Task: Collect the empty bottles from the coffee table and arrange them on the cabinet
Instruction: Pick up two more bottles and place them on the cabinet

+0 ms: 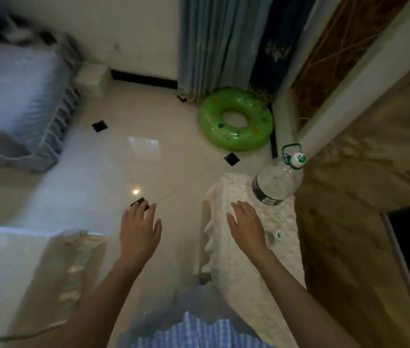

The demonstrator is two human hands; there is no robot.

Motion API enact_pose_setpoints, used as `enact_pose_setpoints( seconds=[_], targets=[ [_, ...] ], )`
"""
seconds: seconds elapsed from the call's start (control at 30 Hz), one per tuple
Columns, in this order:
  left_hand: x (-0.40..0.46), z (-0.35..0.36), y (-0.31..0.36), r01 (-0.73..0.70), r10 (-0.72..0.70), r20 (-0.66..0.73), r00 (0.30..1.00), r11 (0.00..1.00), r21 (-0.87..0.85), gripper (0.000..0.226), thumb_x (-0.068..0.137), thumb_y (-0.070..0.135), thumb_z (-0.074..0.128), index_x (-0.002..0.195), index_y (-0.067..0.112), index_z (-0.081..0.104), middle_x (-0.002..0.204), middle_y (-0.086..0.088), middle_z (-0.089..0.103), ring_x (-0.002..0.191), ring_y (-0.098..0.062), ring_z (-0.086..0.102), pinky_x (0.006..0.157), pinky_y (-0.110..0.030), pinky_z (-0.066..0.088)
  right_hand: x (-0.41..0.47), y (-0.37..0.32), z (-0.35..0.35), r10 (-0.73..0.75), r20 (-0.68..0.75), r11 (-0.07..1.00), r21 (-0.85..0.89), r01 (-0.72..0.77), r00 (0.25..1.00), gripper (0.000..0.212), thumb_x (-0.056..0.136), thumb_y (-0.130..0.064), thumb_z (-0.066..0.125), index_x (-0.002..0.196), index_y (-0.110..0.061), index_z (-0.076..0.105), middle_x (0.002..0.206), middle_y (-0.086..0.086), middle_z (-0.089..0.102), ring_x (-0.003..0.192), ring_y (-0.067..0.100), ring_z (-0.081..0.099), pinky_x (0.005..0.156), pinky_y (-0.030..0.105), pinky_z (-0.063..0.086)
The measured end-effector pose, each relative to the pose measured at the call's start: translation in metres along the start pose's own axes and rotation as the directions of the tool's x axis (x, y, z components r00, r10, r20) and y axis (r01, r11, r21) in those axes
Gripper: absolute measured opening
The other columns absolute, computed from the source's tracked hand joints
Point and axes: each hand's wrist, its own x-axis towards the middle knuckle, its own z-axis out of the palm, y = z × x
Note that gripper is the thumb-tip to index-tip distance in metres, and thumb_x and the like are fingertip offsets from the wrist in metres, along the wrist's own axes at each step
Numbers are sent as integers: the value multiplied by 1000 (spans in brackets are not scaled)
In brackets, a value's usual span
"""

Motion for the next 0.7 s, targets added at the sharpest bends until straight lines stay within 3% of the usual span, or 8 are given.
enact_pose_setpoints(
  seconds=[0.07, 0.17, 0.27, 0.4, 0.47, 0.57, 0.7],
  targets=[
    [-30, -5, -23, 112, -112, -10, 994, 994, -4, 40, 88, 18, 58, 124, 0, 56, 129, -24, 54, 123, -41, 47, 102, -54, 36, -3, -26, 10, -89, 37, 996, -8, 89, 995, 44, 100, -31, 37, 138, -11, 42, 146, 9, 41, 138, 23, 29, 114, 29, 18],
    [-80, -13, -58, 247, -247, -20, 969, 969, 3, 47, 90, 29, 42, 126, 2, 55, 132, -23, 52, 125, -39, 45, 105, -51, 33, -14, -66, 25, -210, 83, 977, -5, 211, 974, 44, 100, -31, 37, 138, -10, 42, 144, 10, 42, 137, 23, 31, 114, 32, 24],
    [-136, -18, -91, 353, -353, -67, 933, 936, -14, 49, 87, 31, 39, 123, 3, 57, 126, -22, 55, 118, -39, 50, 98, -50, 39, -35, -106, 43, -340, 131, 938, -19, 345, 931, 42, 99, -30, 39, 135, -8, 46, 140, 11, 46, 134, 23, 35, 111, 36, 30],
    [-221, -20, -125, 523, -525, -132, 841, 851, -49, 46, 83, 29, 44, 119, 4, 59, 122, -22, 58, 110, -39, 55, 92, -50, 42, -77, -160, 71, -463, 215, 880, -2, 474, 860, 44, 99, -31, 41, 136, -8, 45, 143, 12, 44, 136, 25, 32, 114, 37, 26],
    [-265, -19, -138, 593, -592, -143, 793, 804, -45, 48, 82, 31, 41, 119, 6, 59, 122, -20, 58, 111, -39, 54, 93, -49, 41, -101, -185, 86, -526, 238, 843, 13, 538, 817, 43, 99, -30, 42, 136, -8, 46, 143, 12, 45, 136, 26, 32, 114, 37, 26],
    [-328, -15, -155, 678, -677, -156, 719, 733, -58, 42, 82, 25, 54, 120, 6, 57, 124, -19, 57, 114, -38, 51, 96, -50, 40, -139, -223, 107, -620, 269, 770, 32, 637, 737, 42, 98, -28, 44, 134, -6, 49, 140, 14, 47, 134, 29, 35, 112, 38, 28],
    [-406, -15, -167, 793, -794, -161, 587, 603, -86, 42, 82, 21, 62, 121, 6, 56, 126, -18, 55, 117, -37, 48, 99, -50, 37, -188, -272, 133, -743, 330, 628, 42, 777, 582, 42, 98, -28, 44, 133, -6, 49, 139, 15, 48, 134, 29, 35, 113, 38, 27]
  ],
)
